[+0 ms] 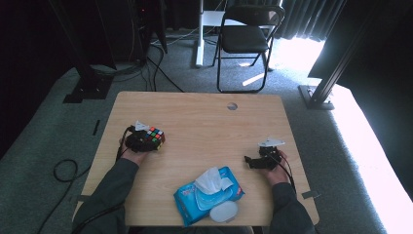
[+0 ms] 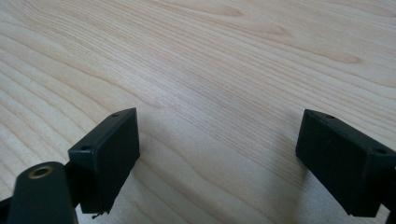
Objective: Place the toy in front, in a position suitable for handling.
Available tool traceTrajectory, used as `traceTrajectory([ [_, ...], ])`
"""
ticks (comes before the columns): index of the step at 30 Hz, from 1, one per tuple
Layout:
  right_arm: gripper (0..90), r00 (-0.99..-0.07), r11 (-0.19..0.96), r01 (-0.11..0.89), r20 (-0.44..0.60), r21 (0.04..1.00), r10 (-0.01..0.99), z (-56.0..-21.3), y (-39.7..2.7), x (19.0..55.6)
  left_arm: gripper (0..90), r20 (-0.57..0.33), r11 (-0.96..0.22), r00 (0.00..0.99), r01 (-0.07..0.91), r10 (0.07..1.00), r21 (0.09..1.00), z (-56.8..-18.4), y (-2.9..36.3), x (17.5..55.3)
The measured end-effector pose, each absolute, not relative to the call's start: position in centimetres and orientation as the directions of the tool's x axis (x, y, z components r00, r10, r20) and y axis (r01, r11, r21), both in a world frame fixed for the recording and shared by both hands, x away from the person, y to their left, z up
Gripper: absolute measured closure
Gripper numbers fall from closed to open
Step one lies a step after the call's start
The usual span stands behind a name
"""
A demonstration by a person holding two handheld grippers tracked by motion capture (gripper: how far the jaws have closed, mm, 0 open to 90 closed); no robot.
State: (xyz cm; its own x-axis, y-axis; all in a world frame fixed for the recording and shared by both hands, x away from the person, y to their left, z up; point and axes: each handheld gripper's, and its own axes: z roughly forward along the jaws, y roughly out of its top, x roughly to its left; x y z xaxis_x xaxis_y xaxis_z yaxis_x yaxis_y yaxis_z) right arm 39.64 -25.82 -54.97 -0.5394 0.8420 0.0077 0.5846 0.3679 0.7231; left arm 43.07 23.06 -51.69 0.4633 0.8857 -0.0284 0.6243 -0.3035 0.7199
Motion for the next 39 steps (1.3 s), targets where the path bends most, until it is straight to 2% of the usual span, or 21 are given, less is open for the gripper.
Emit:
traceTrajectory([
  [15,13.2,-0.539,0.368,0.585,0.008,0.723,0.842,-55.0,-25.8,39.6,33.8,-0.039,-0.337,0.548,0.567,0.836,0.752,-50.1,19.7,43.1],
  [19,13.2,-0.539,0.368,0.585,0.008,0.723,0.842,-55.0,-25.8,39.6,33.9,-0.027,-0.368,0.581,0.549,0.813,0.750,-49.8,17.7,43.4],
  [39,13.2,-0.539,0.368,0.585,0.008,0.723,0.842,-55.0,-25.8,39.6,33.8,-0.012,-0.439,0.661,0.512,0.751,0.738,-50.9,12.1,43.7],
])
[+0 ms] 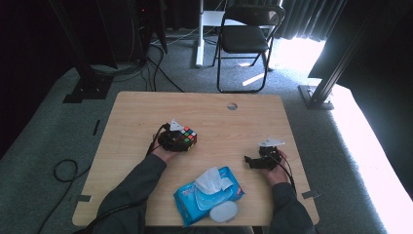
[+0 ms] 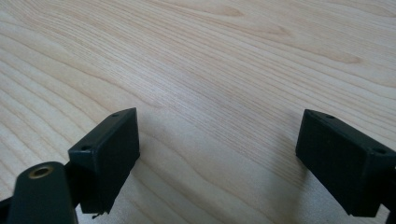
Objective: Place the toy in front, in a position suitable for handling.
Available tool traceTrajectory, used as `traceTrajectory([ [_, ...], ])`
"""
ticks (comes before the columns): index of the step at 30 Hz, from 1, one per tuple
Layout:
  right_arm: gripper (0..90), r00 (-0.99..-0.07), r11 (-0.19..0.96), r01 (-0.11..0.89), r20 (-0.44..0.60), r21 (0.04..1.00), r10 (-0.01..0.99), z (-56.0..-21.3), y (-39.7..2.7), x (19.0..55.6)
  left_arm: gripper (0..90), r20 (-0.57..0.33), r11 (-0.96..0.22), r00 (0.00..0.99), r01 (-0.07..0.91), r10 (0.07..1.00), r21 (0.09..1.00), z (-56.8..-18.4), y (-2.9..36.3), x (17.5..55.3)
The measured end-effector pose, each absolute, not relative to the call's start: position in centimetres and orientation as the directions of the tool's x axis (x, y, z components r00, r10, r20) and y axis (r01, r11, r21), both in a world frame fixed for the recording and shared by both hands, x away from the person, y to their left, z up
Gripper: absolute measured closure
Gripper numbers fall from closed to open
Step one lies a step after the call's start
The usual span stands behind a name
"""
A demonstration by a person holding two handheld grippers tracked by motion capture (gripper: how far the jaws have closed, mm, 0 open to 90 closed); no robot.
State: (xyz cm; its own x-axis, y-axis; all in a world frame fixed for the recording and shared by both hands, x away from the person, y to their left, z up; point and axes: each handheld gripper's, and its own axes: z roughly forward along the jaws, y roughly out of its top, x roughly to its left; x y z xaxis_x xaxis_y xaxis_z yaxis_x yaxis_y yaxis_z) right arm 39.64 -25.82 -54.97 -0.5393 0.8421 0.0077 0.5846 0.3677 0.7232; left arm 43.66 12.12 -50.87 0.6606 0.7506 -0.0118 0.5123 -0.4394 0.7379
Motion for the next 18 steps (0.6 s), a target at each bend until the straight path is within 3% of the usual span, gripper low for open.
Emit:
traceTrajectory([
  [18,13.2,-0.539,0.368,0.585,0.008,0.723,0.842,-55.0,-25.8,39.6,31.1,-0.025,-0.455,0.709,0.478,0.705,0.751,-51.9,10.1,43.6],
])
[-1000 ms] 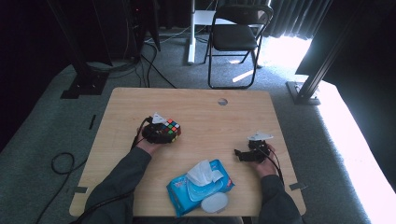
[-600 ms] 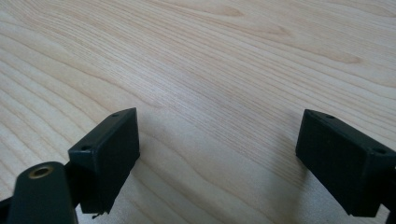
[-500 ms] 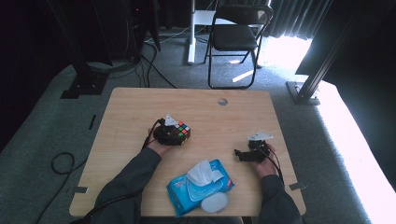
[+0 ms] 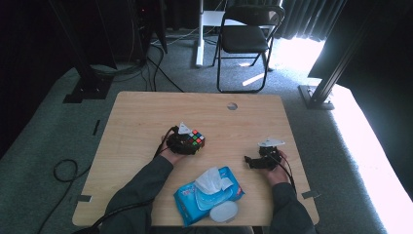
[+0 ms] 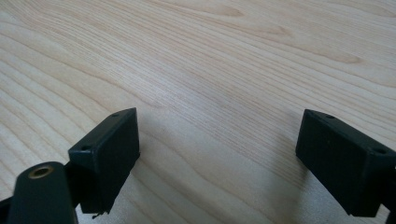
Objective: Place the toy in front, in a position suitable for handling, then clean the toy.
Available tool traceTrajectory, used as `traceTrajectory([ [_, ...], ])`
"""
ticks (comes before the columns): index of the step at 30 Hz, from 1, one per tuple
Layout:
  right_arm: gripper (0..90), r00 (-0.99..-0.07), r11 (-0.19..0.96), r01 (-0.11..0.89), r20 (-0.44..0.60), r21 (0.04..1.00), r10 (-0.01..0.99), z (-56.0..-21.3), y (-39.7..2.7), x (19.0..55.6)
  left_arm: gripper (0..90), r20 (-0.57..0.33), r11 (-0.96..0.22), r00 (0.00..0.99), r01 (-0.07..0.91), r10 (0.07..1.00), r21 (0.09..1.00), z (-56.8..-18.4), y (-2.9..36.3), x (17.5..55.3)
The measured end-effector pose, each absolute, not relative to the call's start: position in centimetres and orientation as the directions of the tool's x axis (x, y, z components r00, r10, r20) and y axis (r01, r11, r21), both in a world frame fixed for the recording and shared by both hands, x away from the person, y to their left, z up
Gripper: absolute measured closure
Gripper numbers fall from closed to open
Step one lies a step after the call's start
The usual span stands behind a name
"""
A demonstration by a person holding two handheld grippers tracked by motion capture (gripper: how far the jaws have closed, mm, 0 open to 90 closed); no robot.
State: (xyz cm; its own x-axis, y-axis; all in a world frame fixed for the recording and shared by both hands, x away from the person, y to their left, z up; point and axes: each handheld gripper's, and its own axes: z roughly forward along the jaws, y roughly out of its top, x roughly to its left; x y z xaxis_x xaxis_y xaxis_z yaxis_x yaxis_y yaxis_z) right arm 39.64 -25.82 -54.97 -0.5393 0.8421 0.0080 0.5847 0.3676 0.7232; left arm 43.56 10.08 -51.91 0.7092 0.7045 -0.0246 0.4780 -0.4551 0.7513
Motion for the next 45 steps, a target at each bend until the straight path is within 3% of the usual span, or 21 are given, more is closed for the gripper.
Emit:
traceTrajectory([
  [3,13.2,-0.539,0.367,0.585,0.008,0.723,0.842,-55.0,-25.8,39.6,27.2,-0.025,-0.447,0.714,0.466,0.700,0.763,-51.1,10.3,43.3],
  [13,13.2,-0.539,0.367,0.585,0.008,0.723,0.842,-55.0,-25.8,39.6,27.3,-0.067,-0.398,0.708,0.471,0.703,0.787,-48.7,12.8,41.8],
  [26,13.2,-0.539,0.367,0.585,0.008,0.723,0.842,-55.0,-25.8,39.6,30.1,-0.142,-0.369,0.700,0.525,0.700,0.767,-49.2,15.0,39.9],
  [45,13.3,-0.538,0.366,0.585,0.008,0.724,0.843,-55.0,-25.8,39.6,30.1,-0.146,-0.353,0.714,0.501,0.684,0.790,-48.8,16.5,36.9],
])
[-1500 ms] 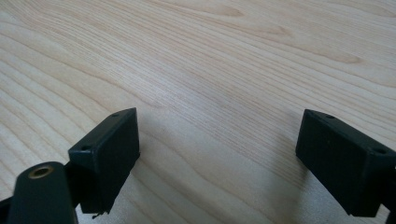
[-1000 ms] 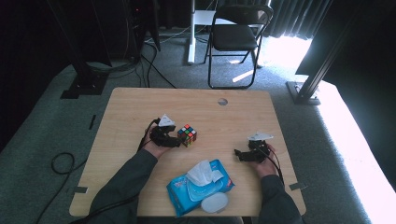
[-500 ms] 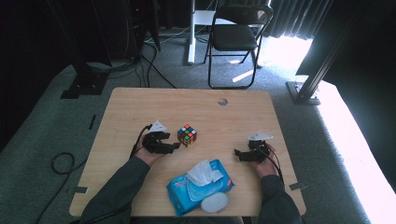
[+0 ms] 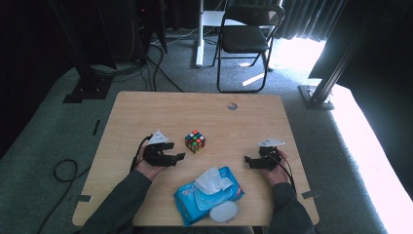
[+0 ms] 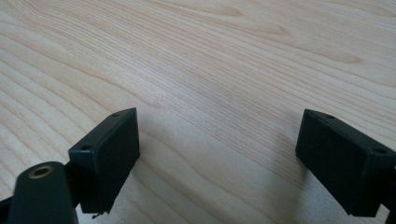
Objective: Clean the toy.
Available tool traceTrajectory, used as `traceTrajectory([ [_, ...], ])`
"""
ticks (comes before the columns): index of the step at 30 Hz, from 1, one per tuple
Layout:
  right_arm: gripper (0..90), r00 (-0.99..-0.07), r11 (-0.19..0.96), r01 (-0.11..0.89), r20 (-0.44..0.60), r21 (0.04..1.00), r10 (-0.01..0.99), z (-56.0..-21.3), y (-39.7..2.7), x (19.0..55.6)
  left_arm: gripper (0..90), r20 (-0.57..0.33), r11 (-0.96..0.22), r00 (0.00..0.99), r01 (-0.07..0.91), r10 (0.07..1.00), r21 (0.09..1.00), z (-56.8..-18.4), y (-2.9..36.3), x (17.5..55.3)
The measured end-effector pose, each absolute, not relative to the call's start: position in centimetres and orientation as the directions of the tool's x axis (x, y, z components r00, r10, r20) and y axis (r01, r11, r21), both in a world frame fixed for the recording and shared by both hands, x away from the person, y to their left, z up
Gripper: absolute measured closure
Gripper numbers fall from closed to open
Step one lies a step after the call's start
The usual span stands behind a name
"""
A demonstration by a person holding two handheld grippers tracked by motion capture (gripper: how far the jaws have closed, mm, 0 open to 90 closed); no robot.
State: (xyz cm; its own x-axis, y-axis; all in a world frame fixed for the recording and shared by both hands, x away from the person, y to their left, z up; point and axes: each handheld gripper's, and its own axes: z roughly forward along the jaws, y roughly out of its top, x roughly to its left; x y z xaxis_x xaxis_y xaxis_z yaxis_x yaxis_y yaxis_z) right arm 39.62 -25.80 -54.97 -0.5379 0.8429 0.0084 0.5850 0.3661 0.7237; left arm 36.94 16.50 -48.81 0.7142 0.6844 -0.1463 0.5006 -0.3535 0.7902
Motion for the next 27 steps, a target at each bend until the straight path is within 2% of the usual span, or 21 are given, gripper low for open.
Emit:
traceTrajectory([
  [9,14.0,-0.539,0.367,0.583,0.008,0.725,0.842,-55.0,-25.8,39.6,32.1,-0.185,-0.340,0.681,0.558,0.708,0.757,-50.2,17.3,37.1],
  [12,17.2,-0.547,0.370,0.577,0.008,0.728,0.837,-54.9,-25.8,39.5,33.2,-0.200,-0.330,0.679,0.566,0.707,0.755,-50.2,17.5,36.9],
  [18,18.6,-0.549,0.371,0.573,0.006,0.731,0.836,-54.9,-25.8,39.4,33.3,-0.202,-0.328,0.693,0.551,0.692,0.767,-49.7,17.4,35.9],
  [22,25.0,-0.569,0.380,0.557,0.006,0.738,0.823,-54.9,-25.8,39.2,33.2,-0.200,-0.329,0.709,0.534,0.676,0.779,-49.1,17.1,35.1],
  [27,25.0,-0.568,0.378,0.558,0.007,0.739,0.823,-54.9,-25.8,39.2,33.2,-0.218,-0.322,0.726,0.525,0.652,0.788,-48.1,16.8,34.2],
])
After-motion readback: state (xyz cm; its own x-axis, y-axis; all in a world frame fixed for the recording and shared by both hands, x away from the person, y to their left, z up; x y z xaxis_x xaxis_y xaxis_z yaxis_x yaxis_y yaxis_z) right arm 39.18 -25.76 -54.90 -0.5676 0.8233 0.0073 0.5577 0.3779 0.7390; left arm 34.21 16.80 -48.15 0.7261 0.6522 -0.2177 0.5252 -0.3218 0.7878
